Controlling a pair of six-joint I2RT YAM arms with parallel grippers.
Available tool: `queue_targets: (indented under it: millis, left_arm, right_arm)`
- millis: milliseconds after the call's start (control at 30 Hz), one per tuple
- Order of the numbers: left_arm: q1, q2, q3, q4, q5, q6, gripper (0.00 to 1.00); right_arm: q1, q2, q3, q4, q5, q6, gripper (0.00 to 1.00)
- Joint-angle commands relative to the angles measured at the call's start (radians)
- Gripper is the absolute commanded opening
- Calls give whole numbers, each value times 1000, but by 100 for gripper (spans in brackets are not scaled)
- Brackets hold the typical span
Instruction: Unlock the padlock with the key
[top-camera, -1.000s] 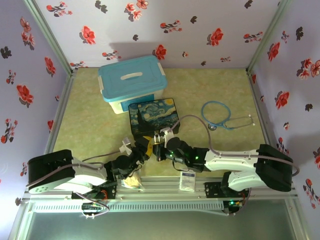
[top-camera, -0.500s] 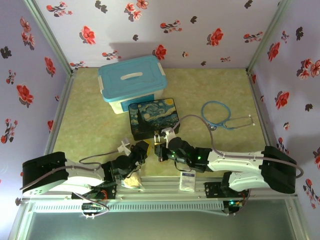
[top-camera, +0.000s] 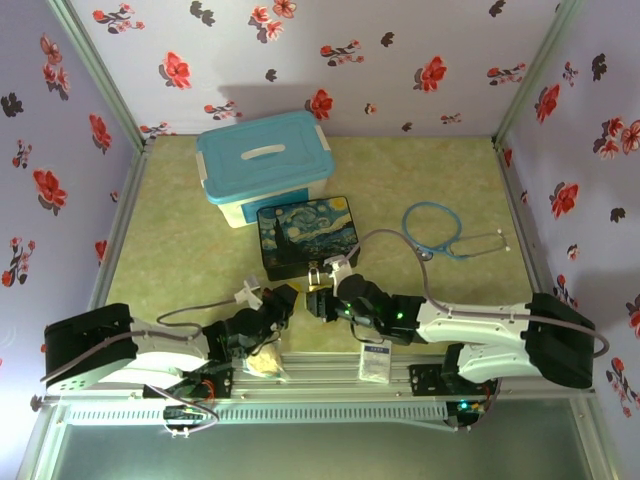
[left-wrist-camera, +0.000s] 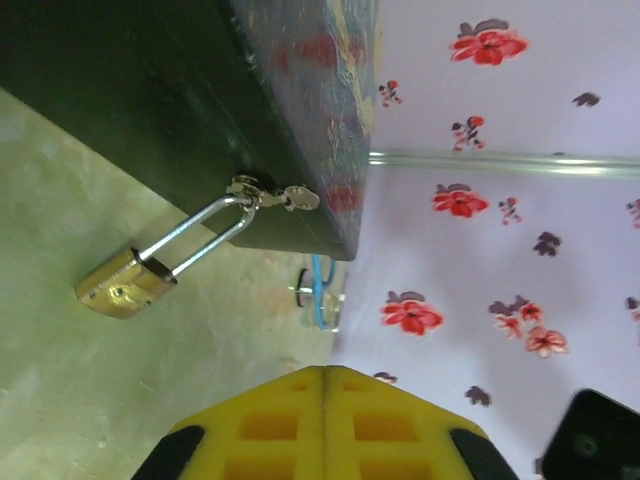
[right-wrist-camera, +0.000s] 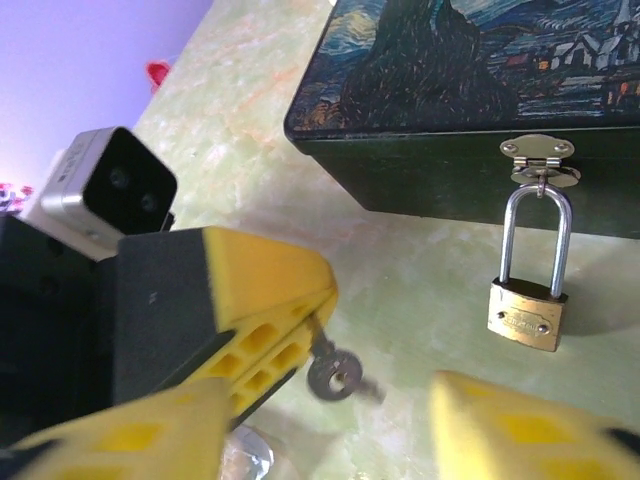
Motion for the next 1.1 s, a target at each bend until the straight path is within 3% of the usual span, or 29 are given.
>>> queue_targets:
  millis: [0, 133, 300, 400, 633, 933, 1067]
  left_arm:
    - [47, -81, 84, -175, 115, 183, 0]
    - [69, -188, 137, -315, 150, 387, 0]
    - [123, -272, 153, -284, 281, 597, 0]
    - [139, -295, 154, -247, 335, 653, 0]
    - [168, -285, 179, -162, 425, 697, 0]
    - [176, -234, 160, -25, 425, 666, 0]
    - [179, -231, 156, -2, 425, 662, 0]
  right_arm:
    - [-65, -95, -79, 117, -103, 11, 80]
    - [-165, -212, -168, 239, -267, 29, 87]
    - [-239, -263, -240, 437, -434, 60, 87]
    - [-270, -224, -237, 561, -542, 100, 84]
    - [-270, -55, -194, 737, -649, 139, 67]
    - [-271, 72, -197, 937, -636, 197, 33]
    - [-270, 115, -214, 1028, -620, 233, 27]
